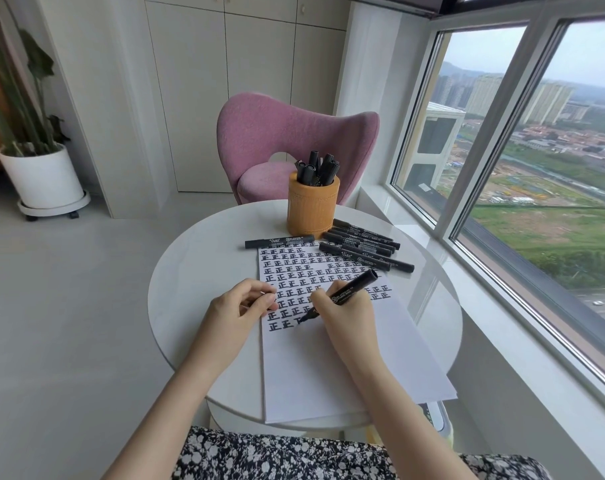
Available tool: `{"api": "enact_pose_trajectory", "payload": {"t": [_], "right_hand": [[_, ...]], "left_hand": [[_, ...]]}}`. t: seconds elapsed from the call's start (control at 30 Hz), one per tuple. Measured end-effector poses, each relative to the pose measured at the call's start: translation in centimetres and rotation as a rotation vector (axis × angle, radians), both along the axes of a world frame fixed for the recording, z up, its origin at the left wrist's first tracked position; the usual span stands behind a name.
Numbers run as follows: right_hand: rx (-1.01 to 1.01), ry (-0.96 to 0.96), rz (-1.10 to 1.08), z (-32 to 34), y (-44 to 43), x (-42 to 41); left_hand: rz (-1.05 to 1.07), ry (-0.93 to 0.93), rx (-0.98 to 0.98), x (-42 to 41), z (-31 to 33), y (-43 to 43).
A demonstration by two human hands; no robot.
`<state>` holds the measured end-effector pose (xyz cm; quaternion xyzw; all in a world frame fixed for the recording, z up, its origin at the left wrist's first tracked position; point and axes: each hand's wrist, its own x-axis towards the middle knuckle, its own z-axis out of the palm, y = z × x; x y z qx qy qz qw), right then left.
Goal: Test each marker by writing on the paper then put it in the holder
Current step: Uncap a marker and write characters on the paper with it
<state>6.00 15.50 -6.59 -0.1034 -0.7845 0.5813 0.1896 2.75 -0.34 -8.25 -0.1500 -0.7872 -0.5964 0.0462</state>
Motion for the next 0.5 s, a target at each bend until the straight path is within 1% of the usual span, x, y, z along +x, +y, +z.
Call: {"api": "enact_pose_trajectory", "payload": {"t": [0.5], "right_hand": [[0.005,0.027,-0.011,-0.16,-0.02,-0.15]], "left_hand": [[0.000,-0.005,0.003,-0.02,0.01,-0.03]]}}
